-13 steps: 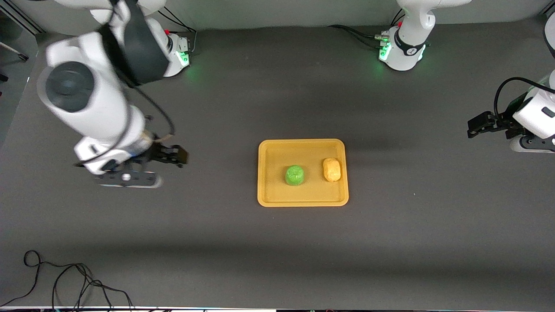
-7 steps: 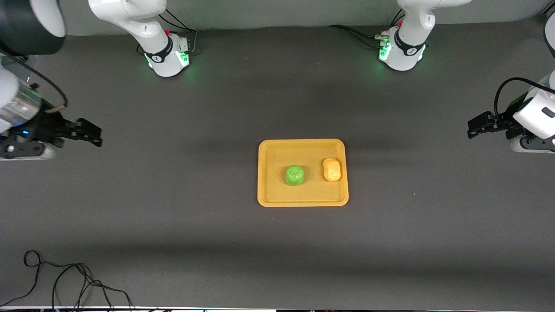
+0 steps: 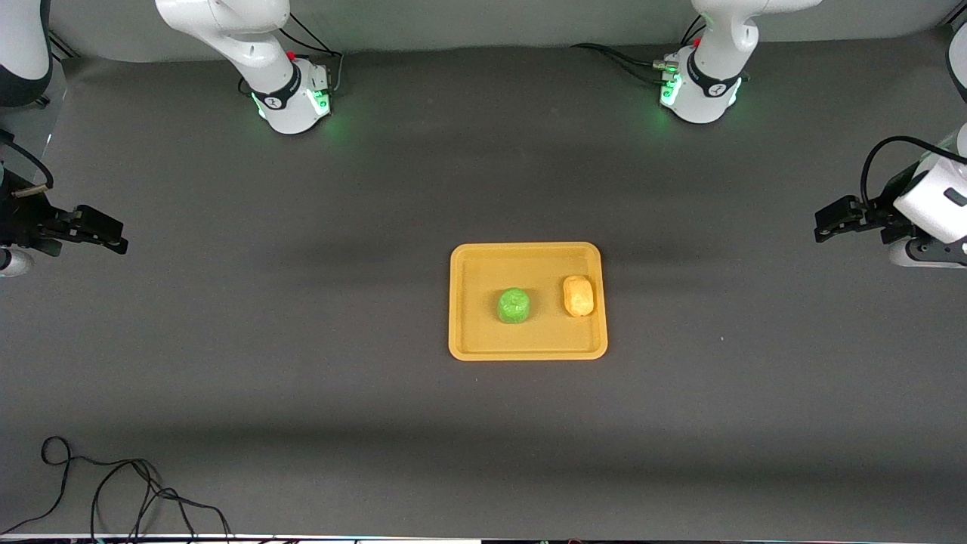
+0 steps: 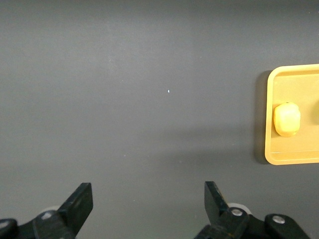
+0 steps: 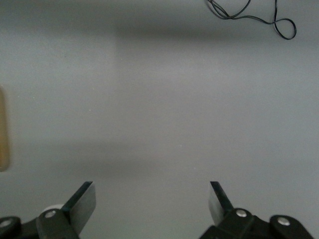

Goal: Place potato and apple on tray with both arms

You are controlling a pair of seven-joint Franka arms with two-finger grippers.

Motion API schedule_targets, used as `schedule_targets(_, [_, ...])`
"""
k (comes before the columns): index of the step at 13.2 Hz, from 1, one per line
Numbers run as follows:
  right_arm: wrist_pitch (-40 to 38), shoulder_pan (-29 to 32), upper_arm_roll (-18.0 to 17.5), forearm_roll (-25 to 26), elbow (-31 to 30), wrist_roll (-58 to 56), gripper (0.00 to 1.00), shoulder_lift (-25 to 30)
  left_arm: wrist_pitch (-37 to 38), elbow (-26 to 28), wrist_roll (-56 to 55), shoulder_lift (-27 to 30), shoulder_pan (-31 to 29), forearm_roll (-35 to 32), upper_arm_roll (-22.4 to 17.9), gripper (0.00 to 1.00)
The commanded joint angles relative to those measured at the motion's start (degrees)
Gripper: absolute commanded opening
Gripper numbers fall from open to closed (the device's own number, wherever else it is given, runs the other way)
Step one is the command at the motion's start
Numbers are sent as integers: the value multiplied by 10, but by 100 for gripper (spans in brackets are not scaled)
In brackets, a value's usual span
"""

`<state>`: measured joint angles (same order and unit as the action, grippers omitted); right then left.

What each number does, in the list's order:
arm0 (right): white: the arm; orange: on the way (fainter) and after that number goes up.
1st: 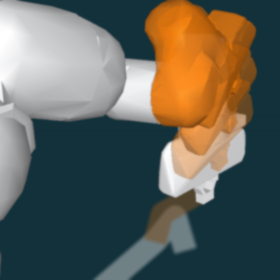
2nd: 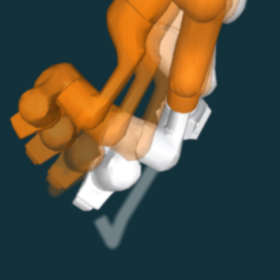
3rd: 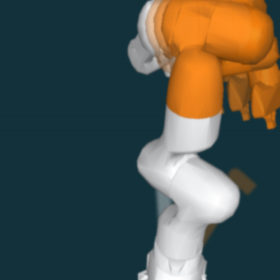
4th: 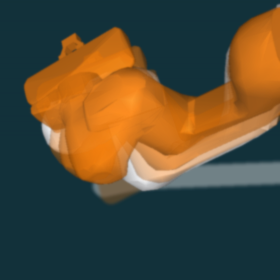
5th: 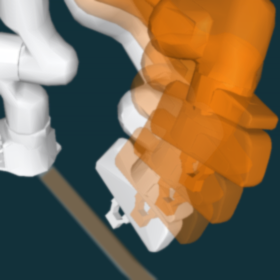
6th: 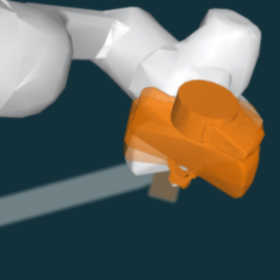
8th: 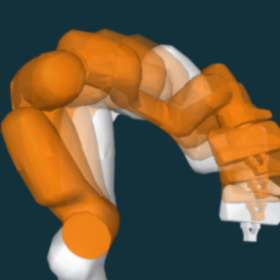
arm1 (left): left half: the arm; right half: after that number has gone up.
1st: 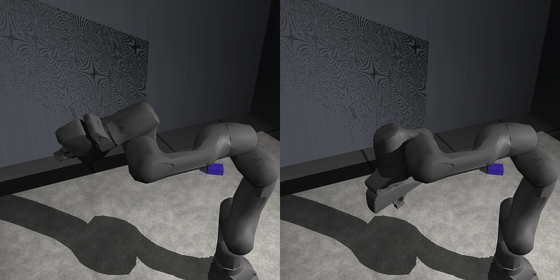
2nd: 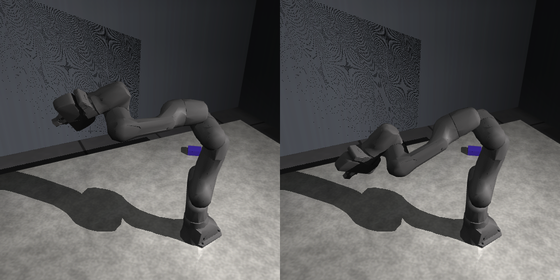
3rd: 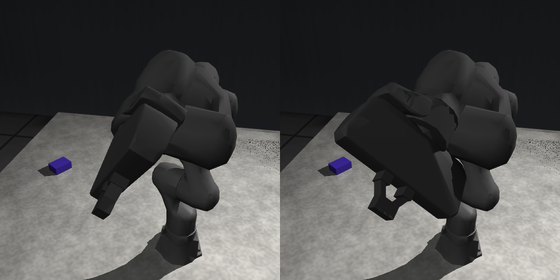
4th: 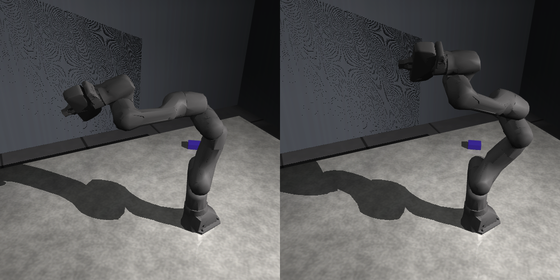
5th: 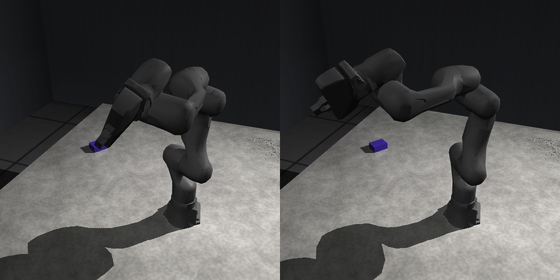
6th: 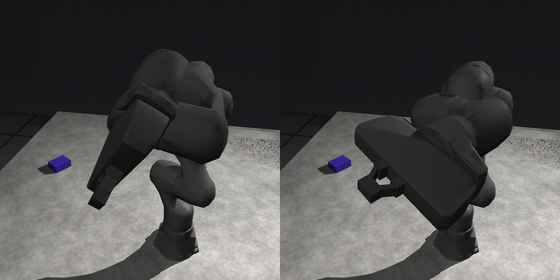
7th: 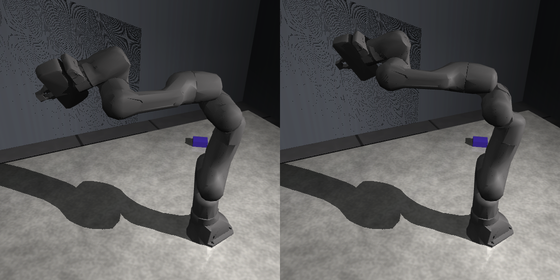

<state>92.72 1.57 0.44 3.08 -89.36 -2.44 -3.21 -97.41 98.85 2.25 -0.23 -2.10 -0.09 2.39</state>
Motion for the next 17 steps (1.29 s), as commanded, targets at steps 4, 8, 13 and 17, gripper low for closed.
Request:
schedule_targets(4, [-23, -2, 10, -10, -7, -9, 100, 22, 3, -13, 4, -6, 0, 0, 0, 100])
schedule_targets(8, [-34, -1, 11, -39, -8, -7, 100, 23, 2, -13, 5, -6, 0, 2, 0, 100])
schedule_targets(13, [-34, -1, 19, -48, -8, -4, 100, 29, 1, -14, 5, -6, -1, 2, 0, 100])
schedule_targets(17, [-34, -1, 19, -48, -8, -4, 100, 29, 0, -14, 5, -6, -2, 4, 0, 100])
